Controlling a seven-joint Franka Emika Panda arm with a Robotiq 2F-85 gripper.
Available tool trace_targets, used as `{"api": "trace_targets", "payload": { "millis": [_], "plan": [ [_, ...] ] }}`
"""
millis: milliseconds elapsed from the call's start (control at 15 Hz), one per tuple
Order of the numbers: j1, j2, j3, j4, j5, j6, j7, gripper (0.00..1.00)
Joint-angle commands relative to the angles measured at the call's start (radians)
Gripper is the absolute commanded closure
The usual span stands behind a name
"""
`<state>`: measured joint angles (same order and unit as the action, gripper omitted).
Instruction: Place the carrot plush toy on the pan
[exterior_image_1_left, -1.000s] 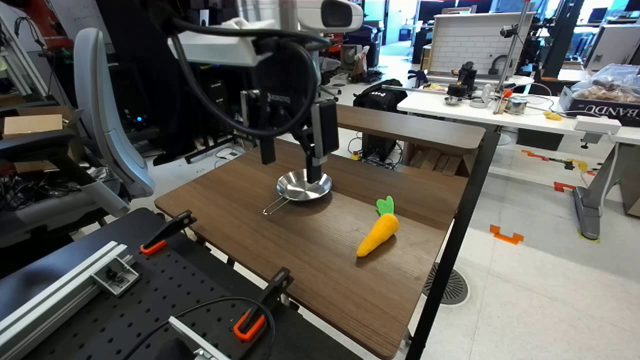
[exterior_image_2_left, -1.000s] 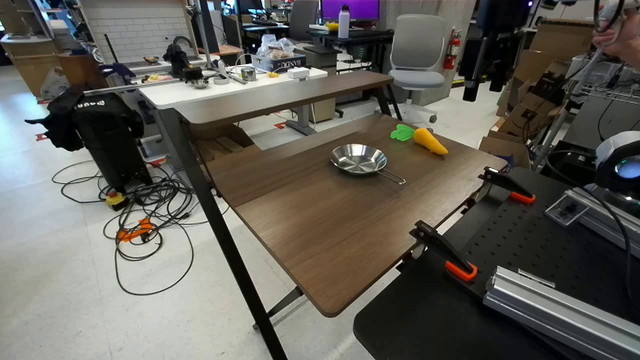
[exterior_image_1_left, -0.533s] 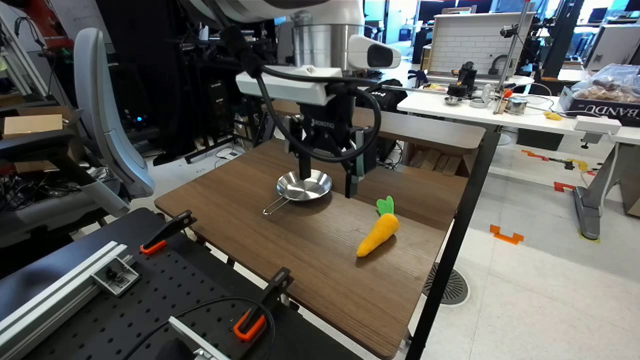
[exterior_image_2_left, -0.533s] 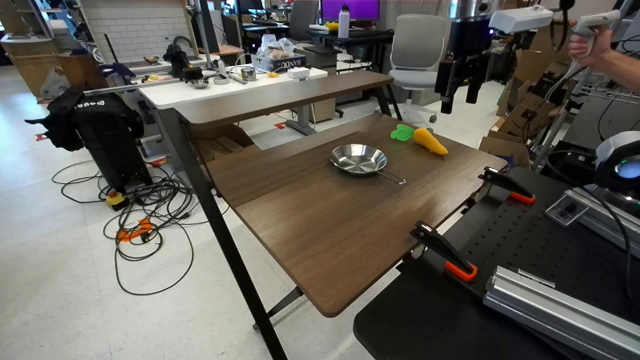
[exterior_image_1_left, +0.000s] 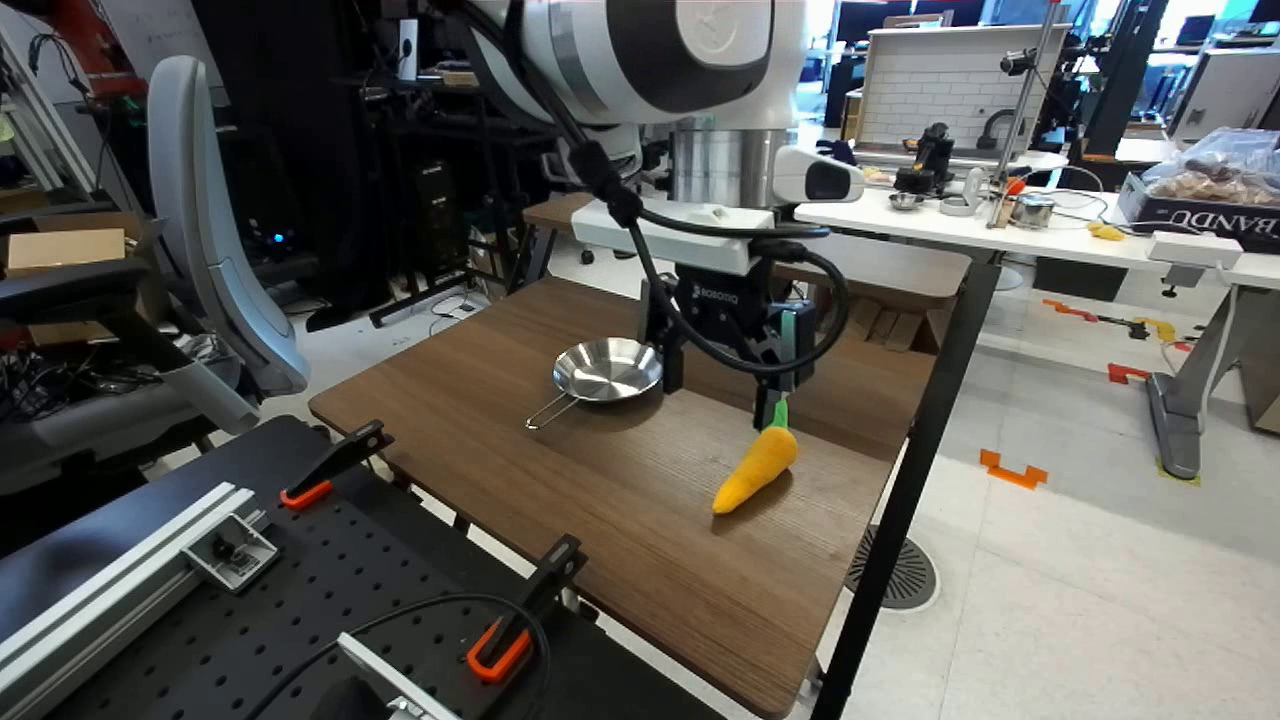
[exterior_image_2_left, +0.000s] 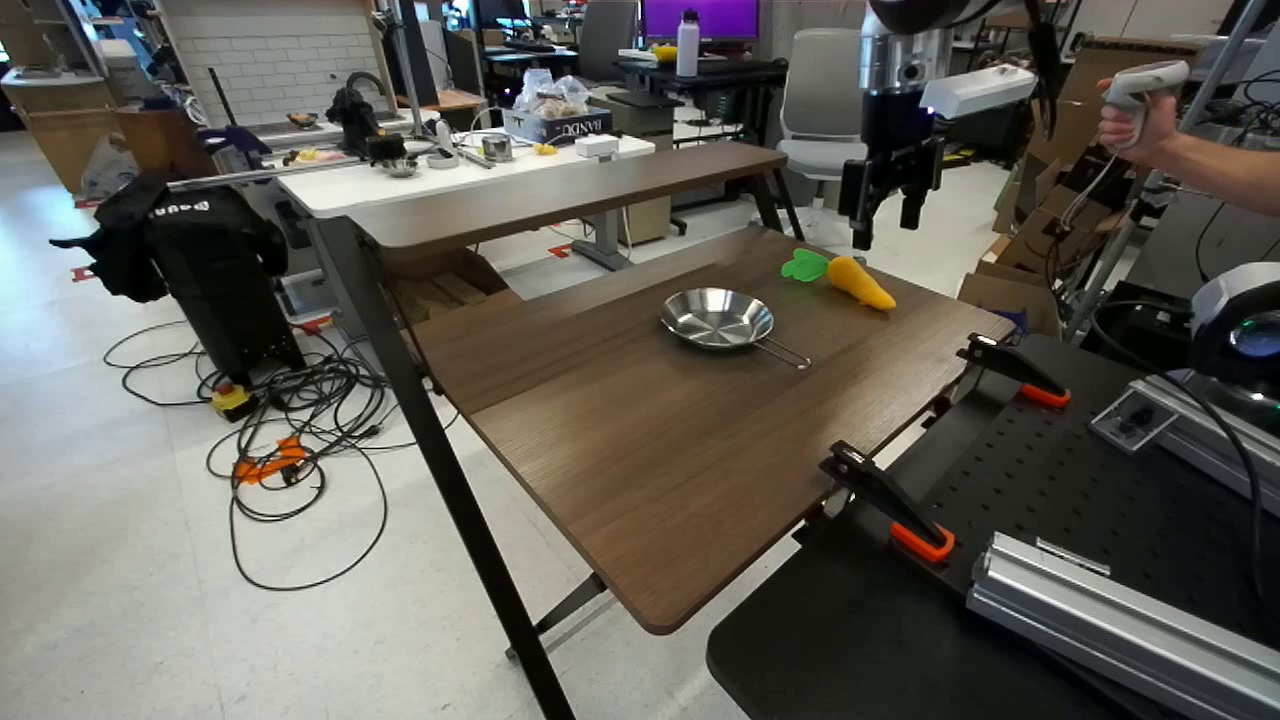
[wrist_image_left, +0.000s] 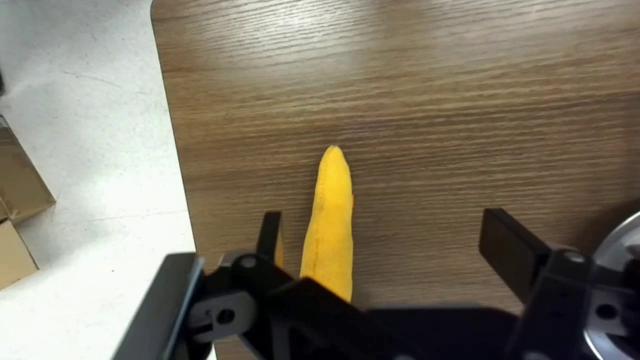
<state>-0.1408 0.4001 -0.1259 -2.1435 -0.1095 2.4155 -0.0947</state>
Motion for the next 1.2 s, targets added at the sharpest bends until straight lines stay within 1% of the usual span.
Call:
{"api": "trace_targets", "payload": {
  "millis": [0,267,667,733,800,867,1133],
  "plan": [
    [-0.027,0.11,0.002,0.11,0.009,0.005,-0.033,0.0],
    [-0.033,0.198,0.009,0.188,0.008,0.004,-0.03,0.0],
    [-0.019,0.304,0.01,0.276,-0.004,0.011,-0.014,0.0],
    [-0.017,0.318,0.009,0.286,-0.006,0.017,-0.013,0.25],
    [-0.02,0.33,0.011,0.295,-0.003,0.022,-0.015,0.28],
    [-0.019,0.339,0.012,0.304,-0.002,0.021,-0.014,0.34],
    [-0.017,0.35,0.013,0.32,-0.003,0.02,-0.015,0.66]
  ]
}}
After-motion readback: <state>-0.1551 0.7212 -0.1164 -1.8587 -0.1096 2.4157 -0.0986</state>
